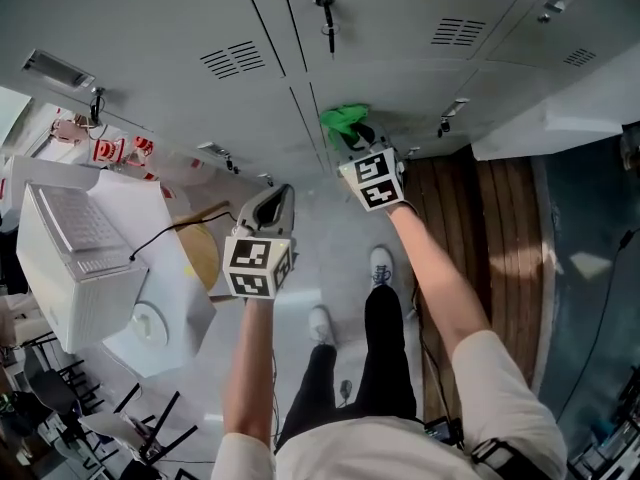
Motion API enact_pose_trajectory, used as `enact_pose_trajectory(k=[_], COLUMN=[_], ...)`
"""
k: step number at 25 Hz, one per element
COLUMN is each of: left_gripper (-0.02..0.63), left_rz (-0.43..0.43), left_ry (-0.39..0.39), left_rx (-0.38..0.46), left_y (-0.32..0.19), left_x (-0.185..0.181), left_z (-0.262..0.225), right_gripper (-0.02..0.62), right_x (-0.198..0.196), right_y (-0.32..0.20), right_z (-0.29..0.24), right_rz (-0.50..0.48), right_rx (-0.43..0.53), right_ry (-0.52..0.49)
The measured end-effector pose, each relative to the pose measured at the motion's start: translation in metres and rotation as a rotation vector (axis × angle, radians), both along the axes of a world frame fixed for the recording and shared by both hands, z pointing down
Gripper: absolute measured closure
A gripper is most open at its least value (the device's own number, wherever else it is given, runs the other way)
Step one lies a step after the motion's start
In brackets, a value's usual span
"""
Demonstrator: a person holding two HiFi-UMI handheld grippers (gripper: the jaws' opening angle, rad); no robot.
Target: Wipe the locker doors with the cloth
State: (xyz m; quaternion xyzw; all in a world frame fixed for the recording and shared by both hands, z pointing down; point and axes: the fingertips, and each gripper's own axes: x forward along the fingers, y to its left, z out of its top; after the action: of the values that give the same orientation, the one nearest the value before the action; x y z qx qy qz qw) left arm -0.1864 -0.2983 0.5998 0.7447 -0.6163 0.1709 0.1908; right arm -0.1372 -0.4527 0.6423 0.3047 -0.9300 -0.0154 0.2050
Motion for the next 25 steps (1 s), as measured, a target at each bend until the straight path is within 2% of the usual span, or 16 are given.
enact_pose_trajectory(k=[5, 8, 11, 19, 22, 25], left_gripper=[0.588, 0.588, 0.588, 0.587, 0.588, 0.588], left_rz=[0.006, 0.007, 0.015, 0.065, 0.073, 0.068], left_ry=[-0.004, 0.004, 0.022, 0.054, 0.066, 0.078], left_rx=[-0.017, -0.024, -0.036, -0.057, -0.064, -0.067], left_y=[0.002, -0.005, -0.016, -0.056, -0.065, -0.065], left_x=[0.002, 0.009, 0.022, 0.059, 0.066, 0.066], left_z=[0.011, 0.021, 0.030, 0.061, 0.072, 0.079], right_gripper=[0.509, 0.509, 0.509, 0.509, 0.509, 0.508], right_x=[-0.014, -0.009, 0.022, 0.145, 0.166, 0.167], right_y=[0.010, 0.007, -0.010, -0.076, -0.088, -0.091], right_z=[0.014, 0.022, 0.037, 0.084, 0.101, 0.109], right_rz=[-0.037, -0.040, 0.020, 0.206, 0.244, 0.263], right_rx=[0.058, 0.070, 0.049, -0.037, -0.089, -0.125], right_ry=[0.098, 0.130, 0.159, 0.226, 0.207, 0.150])
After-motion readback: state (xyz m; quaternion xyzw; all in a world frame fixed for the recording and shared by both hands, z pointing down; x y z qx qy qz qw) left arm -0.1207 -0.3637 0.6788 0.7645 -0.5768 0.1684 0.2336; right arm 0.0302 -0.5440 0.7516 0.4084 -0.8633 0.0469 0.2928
